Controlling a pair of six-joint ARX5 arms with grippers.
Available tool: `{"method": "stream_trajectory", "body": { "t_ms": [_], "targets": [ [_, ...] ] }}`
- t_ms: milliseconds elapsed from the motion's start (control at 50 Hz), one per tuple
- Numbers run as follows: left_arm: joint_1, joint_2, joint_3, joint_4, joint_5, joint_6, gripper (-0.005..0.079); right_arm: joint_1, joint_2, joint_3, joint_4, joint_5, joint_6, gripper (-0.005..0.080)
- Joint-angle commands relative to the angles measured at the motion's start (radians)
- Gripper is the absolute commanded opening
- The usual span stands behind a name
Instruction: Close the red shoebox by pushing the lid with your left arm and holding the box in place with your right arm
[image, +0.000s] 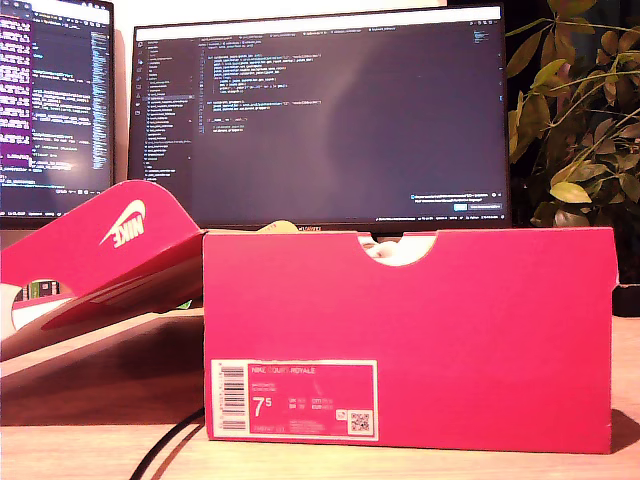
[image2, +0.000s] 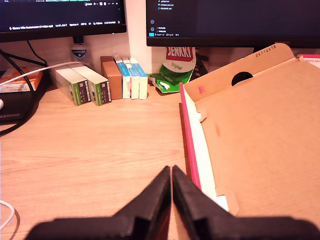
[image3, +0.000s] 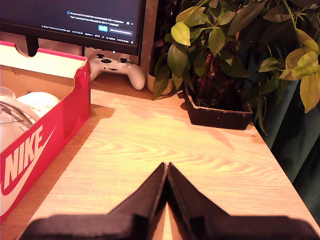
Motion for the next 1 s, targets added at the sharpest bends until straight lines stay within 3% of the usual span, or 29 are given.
{"method": "stream_trajectory", "body": {
  "t_ms": [0,360,620,740,980],
  "targets": [
    [0.001,-0.008,-0.031,-0.019,-0.001,-0.003,-0.0019,0.007,-0.006,-0.02,-0.047,0.0,0.001,-0.0012],
    [0.001,-0.008,-0.031,-0.019,0.0,-0.003,-0.0019,0.008,-0.006,-0.02,-0.045,-0.001,0.034,-0.0012],
    [0.001,-0.008,-0.029,0.025,0.003,-0.084,-0.0019,0.01,-0.006,-0.02,0.034,-0.056,0.404,-0.0012],
    [0.001,-0.008,-0.008,0.043,0.004,-0.114,-0.0019,0.011,-0.006,-0.018,0.058,-0.119,0.422,-0.0012],
    [0.001,0.001,0.052,0.042,0.02,-0.192,-0.0019,0.011,-0.006,-0.001,0.169,-0.122,0.53,-0.0012]
  ]
}}
